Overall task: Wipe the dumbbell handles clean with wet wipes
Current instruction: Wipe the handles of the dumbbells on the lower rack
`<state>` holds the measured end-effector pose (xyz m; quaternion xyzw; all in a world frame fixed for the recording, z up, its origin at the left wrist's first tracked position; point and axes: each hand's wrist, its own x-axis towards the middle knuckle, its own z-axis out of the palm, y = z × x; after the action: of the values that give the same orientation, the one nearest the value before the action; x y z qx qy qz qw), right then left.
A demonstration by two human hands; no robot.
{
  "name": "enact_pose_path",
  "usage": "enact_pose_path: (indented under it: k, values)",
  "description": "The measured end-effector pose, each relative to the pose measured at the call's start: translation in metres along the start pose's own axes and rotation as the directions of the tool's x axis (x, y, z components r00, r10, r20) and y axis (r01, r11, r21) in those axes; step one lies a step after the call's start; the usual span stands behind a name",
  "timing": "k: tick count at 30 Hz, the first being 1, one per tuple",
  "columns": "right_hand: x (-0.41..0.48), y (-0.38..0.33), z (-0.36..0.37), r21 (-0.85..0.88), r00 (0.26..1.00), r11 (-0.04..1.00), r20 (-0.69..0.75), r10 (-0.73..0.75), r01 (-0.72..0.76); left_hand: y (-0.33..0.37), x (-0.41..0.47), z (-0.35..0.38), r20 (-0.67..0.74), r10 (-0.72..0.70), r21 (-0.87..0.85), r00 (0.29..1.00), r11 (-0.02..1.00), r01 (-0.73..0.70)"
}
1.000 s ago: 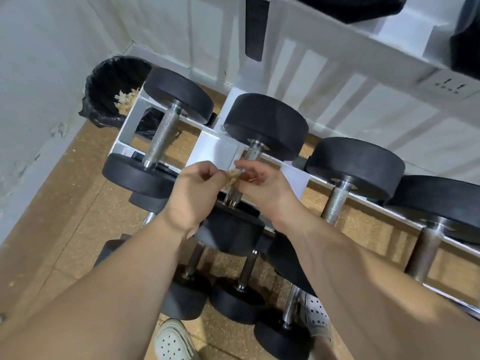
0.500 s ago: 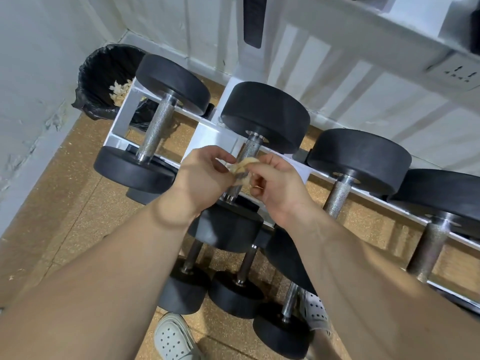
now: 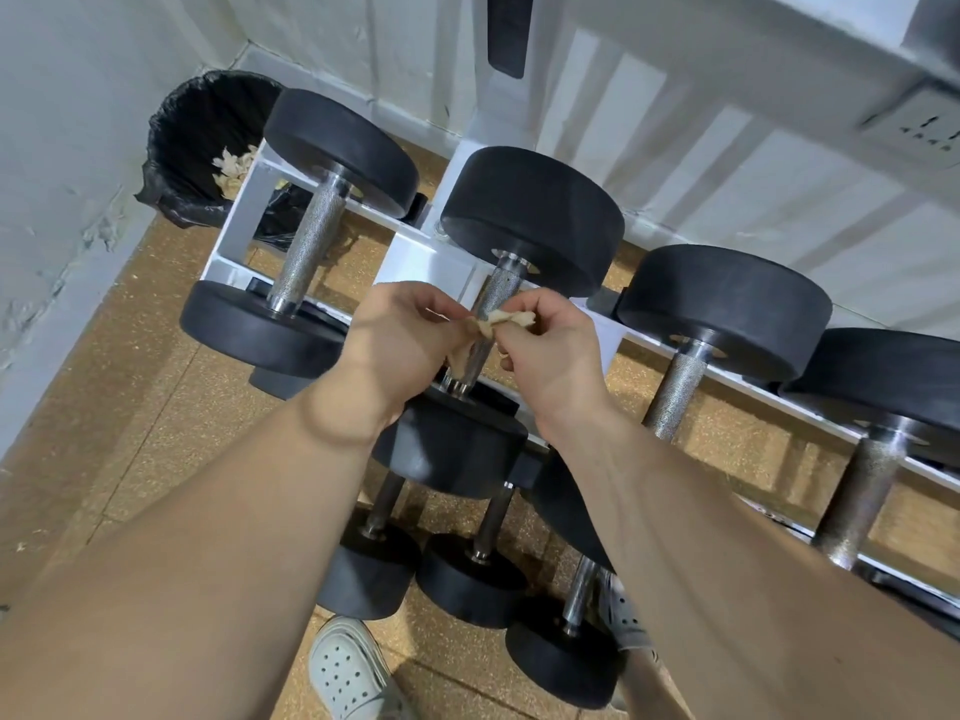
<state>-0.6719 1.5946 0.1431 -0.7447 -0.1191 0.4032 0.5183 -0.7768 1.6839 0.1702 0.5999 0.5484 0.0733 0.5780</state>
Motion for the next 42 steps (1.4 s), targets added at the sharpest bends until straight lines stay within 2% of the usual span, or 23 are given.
enact_pose_path:
  k: [6, 8, 10, 13, 16, 21, 25, 29, 31, 33, 37, 42]
  values:
    - [-0.009, -0.001, 0.000, -0.085, 0.970, 0.971, 0.123, -0.212, 0.223, 0.011, 0.004, 0.007, -0.043, -0.214, -0.312, 0.976, 0.931, 0.190]
    - [-0.010, -0.002, -0.002, -0.073, 0.961, 0.971, 0.178, -0.212, 0.228, 0.014, 0.005, 0.006, -0.019, -0.259, -0.400, 0.966, 0.887, 0.230]
    - [-0.009, -0.003, -0.005, -0.086, 0.961, 0.968, 0.172, -0.217, 0.234, 0.015, 0.002, 0.004, 0.037, -0.253, -0.425, 0.967, 0.872, 0.244]
    - [-0.006, -0.003, -0.006, -0.133, 0.966, 0.959, 0.105, -0.238, 0.251, 0.012, -0.003, 0.001, 0.119, -0.157, -0.337, 0.980, 0.922, 0.188]
    - [-0.004, -0.001, -0.006, -0.170, 0.956, 0.941, 0.083, -0.283, 0.293, 0.009, -0.003, 0.000, 0.140, -0.144, -0.318, 0.980, 0.930, 0.183]
    - [0.001, 0.005, -0.007, -0.300, 0.912, 0.863, 0.189, -0.364, 0.406, 0.006, -0.003, 0.000, 0.139, -0.109, -0.269, 0.984, 0.952, 0.143]
    - [0.005, 0.011, 0.000, -0.403, 0.861, 0.765, 0.309, -0.404, 0.503, 0.001, -0.003, -0.006, 0.093, -0.049, -0.045, 0.994, 0.998, 0.054]
    - [0.020, 0.009, 0.003, -0.517, 0.837, 0.667, 0.227, -0.497, 0.537, -0.009, -0.012, -0.018, -0.070, 0.131, 0.268, 0.989, 0.957, -0.108]
    - [0.029, 0.010, 0.001, -0.564, 0.817, 0.619, 0.194, -0.543, 0.546, -0.022, -0.018, -0.018, -0.176, 0.189, 0.383, 0.966, 0.917, -0.110]
    - [0.036, 0.015, 0.001, -0.601, 0.786, 0.558, 0.206, -0.583, 0.572, -0.035, -0.022, -0.011, -0.196, 0.192, 0.449, 0.962, 0.889, -0.086]
    - [0.040, 0.019, 0.002, -0.626, 0.745, 0.450, 0.349, -0.569, 0.637, -0.053, -0.021, 0.001, -0.230, 0.114, 0.414, 0.967, 0.910, -0.009]
    - [0.033, 0.013, -0.003, -0.660, 0.724, 0.341, 0.474, -0.502, 0.669, -0.057, -0.016, -0.002, -0.222, 0.163, 0.427, 0.961, 0.903, -0.055]
